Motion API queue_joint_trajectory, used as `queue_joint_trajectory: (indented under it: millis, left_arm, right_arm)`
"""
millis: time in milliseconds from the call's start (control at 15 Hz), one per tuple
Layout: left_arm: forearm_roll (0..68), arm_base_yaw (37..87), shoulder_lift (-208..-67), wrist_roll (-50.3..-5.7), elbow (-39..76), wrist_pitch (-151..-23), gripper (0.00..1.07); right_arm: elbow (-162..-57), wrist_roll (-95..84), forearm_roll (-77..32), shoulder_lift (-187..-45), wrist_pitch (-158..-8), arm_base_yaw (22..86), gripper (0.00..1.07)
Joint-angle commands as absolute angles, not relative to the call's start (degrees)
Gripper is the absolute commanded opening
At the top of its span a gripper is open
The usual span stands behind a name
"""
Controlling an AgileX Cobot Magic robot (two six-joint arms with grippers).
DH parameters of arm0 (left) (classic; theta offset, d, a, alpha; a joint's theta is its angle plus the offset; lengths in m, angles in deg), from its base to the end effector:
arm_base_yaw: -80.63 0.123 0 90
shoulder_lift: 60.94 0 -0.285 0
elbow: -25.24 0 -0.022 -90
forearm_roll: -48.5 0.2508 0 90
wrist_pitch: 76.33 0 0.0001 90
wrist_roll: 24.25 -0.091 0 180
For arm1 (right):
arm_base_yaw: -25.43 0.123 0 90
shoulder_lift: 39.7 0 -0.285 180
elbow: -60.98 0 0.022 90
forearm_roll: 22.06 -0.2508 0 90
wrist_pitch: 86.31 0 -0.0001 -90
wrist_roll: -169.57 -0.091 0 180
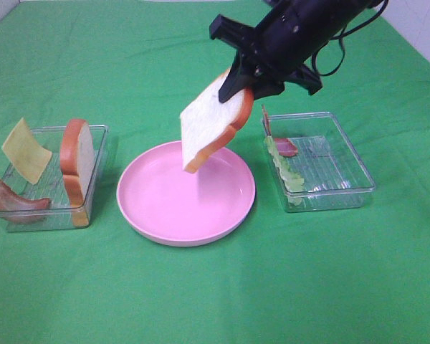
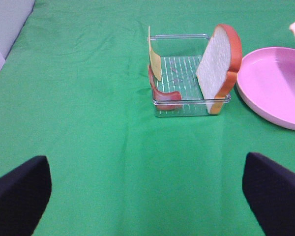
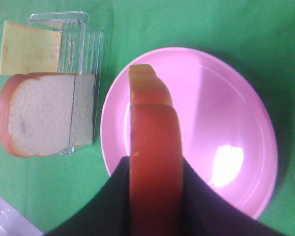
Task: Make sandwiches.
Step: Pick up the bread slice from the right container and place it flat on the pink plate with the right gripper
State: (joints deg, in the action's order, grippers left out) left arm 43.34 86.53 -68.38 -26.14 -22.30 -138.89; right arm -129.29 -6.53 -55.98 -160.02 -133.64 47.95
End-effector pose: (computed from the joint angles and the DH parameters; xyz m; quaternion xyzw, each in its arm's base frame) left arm -0.0086 -0.0082 0.2799 -0.0269 0.8538 -0.0096 0.5198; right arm 0.3790 0.1976 0.2304 -0.0665 0.9478 0.2762 0.1448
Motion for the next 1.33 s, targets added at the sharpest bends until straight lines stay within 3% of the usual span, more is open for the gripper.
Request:
queue_joint_trajectory:
  millis: [67,400,733,867,1000,1067,1333]
  left_arm:
    - [43.4,86.7,-67.5,-26.3,-22.5,-138.1,1.02]
    - [43.4,86.7,-67.5,-26.3,-22.5,-138.1,1.02]
    - [43.6,86.7,-67.5,-26.3,-22.5,-138.1,1.02]
    - [43.6,86.7,-67.5,-26.3,-22.5,-138.1,1.02]
    - [43.6,86.7,-67.5,-26.3,-22.5,-138.1,1.02]
    - [43.6,86.7,-67.5,-26.3,-22.5,-138.1,1.02]
    - [43.7,86.7,-67.5,-26.3,-22.5,-138.1,1.02]
  right_arm:
    - [-129.5,-5.4,-59.2,-164.1,-131.1,50.1,0.00]
    - [-129.5,-0.5,-67.0,-170.0,-125.6,52.2,0.00]
    - [-129.5,0.6,-67.5,-172.6,-124.2,52.2,0.00]
    - [-129.5,0.6,-66.9,-172.6,-124.2,52.2,0.18]
    - [-129.5,0.6,-65.1,-172.6,-124.6,52.2,0.48]
    - [-129.5,0.6,-65.0,-172.5,-124.8,52.2,0.57]
    - [-129.5,-1.6,-61.5,-169.5,-124.6,52.2,0.61]
